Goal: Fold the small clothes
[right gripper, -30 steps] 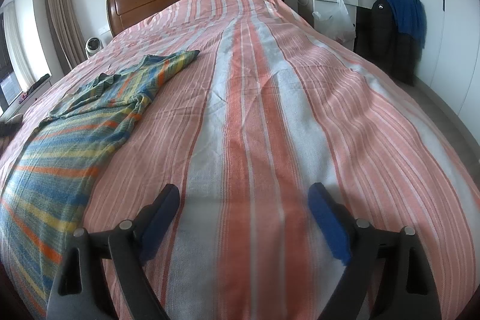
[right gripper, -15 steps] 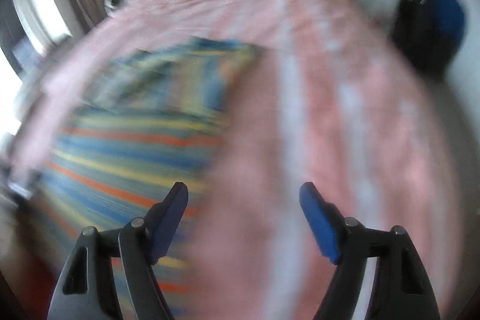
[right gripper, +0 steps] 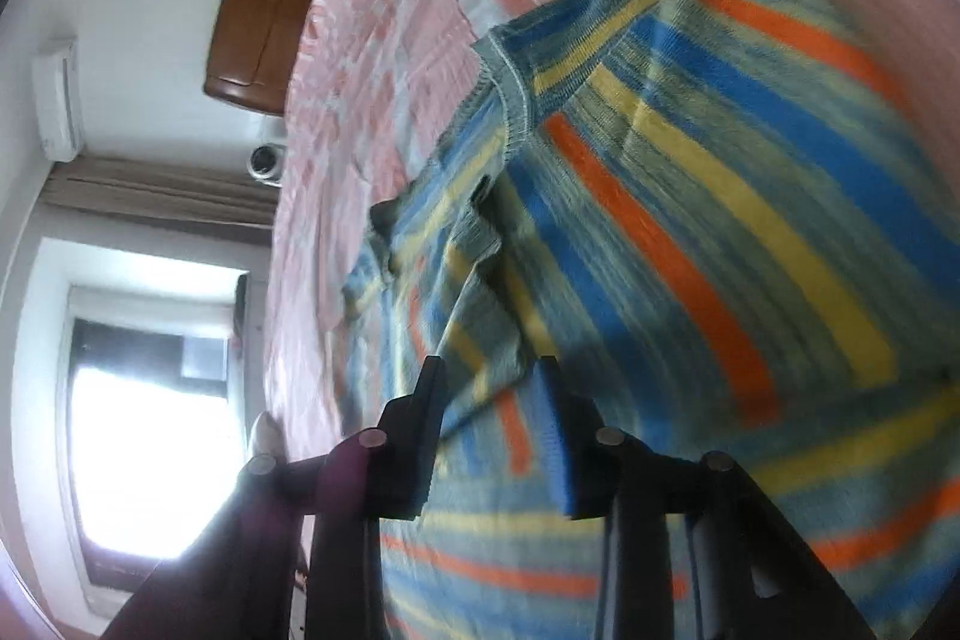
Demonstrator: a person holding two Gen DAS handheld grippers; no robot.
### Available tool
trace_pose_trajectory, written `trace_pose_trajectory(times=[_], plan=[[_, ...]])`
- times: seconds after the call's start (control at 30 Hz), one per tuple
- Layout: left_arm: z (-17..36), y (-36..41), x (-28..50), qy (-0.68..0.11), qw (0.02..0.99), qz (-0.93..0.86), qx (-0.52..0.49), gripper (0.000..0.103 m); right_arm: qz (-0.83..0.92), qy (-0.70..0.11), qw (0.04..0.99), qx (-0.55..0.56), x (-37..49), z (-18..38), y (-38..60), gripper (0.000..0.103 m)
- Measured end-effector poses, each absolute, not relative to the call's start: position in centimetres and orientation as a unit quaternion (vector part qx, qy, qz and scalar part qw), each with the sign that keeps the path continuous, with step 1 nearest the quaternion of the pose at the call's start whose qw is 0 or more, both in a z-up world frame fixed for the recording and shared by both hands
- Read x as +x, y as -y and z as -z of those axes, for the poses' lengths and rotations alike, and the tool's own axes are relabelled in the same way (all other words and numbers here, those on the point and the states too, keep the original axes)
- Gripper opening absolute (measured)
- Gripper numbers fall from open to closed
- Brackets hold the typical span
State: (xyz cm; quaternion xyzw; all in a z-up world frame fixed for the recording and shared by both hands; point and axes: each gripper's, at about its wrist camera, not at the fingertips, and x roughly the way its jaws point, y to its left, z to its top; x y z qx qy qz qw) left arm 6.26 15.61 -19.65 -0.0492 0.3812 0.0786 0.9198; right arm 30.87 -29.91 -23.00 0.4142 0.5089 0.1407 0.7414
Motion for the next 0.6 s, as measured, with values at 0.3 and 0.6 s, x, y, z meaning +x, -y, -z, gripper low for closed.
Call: trace_pose_trajectory(times=[0.3,0.6], plan=[[19.7,-15.6,6.3,-0.381,0.92,-0.079,-0.048,0.103,-0.084,-0.511,0.797,0.309,29.0,21.3,27.3,0.004],[19.7,-15.6,6.3,-0.382,0.92,-0.079,-0.048,0.103,-0.112,-0.516,0.812,0.248,26.9,20.1,27.9,0.054]])
